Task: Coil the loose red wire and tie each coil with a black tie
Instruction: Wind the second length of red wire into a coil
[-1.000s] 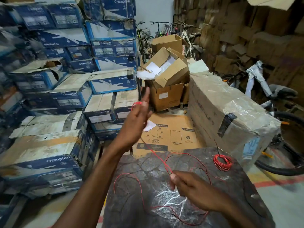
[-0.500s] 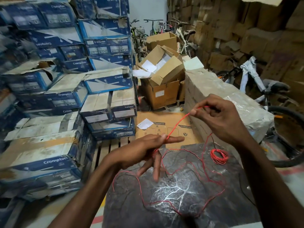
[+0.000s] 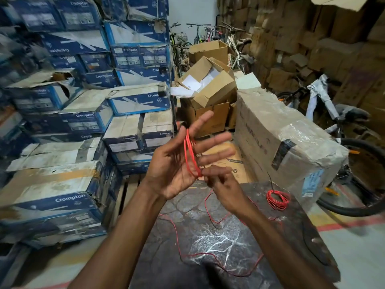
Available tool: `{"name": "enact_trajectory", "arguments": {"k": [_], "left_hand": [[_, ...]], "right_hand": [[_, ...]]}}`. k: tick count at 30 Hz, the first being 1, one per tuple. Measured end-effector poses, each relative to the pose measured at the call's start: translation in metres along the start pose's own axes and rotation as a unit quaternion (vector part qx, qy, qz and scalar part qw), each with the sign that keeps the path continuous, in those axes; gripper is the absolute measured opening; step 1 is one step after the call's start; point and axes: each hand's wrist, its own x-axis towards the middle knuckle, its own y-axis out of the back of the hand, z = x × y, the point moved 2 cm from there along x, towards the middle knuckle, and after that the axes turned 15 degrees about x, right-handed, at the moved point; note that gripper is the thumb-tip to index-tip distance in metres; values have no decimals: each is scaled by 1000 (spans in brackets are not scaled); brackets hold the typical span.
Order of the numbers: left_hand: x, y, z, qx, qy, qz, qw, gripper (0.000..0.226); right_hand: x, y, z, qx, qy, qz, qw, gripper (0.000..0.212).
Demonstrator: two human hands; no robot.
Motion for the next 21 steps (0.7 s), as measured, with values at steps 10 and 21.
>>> {"name": "enact_trajectory", "arguments": {"k": [10,21], "left_hand": [[18,35,-10,428,25,279,859,46],[-1,31,-12,523,203,55,826,55]], "right_hand": [[-32,4,-19,-187,-16,-135,973,35],[-4,57,-130,-203,79,-113,969,33]]}}
